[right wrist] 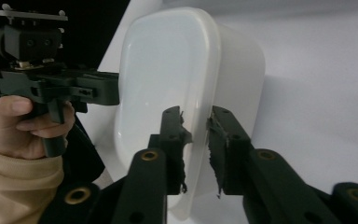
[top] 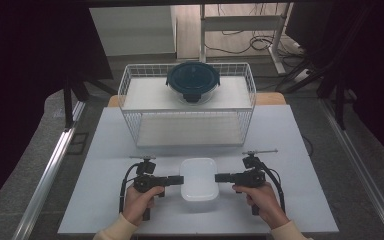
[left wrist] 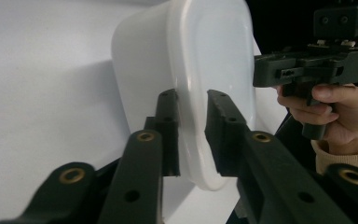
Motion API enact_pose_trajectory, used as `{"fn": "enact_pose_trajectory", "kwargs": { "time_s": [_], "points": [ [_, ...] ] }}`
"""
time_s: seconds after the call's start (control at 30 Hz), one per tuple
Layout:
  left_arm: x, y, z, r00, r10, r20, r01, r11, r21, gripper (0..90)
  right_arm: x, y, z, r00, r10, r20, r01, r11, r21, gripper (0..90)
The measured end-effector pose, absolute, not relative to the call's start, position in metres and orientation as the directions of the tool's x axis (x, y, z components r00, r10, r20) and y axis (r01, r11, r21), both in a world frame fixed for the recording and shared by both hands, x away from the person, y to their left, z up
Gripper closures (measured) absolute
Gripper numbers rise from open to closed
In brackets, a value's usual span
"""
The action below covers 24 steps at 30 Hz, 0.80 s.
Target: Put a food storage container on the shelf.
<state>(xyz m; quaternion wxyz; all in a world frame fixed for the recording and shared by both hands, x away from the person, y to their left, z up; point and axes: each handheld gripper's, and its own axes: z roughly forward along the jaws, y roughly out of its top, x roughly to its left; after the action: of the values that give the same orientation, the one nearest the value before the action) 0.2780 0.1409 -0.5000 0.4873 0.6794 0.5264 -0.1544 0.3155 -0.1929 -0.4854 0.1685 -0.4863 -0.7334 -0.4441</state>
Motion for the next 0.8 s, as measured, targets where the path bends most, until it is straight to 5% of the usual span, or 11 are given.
{"fn": "enact_pose_trajectory", "kwargs": {
  "time_s": [0.8],
  "points": [
    [0.26,0.144,-0.465,0.494,0.595,-0.634,0.795,-0.014,0.607,79.5,0.299,-0.189,-0.451,-0.604,0.545,0.581,0.759,0.17,0.629,79.8]
  ]
}}
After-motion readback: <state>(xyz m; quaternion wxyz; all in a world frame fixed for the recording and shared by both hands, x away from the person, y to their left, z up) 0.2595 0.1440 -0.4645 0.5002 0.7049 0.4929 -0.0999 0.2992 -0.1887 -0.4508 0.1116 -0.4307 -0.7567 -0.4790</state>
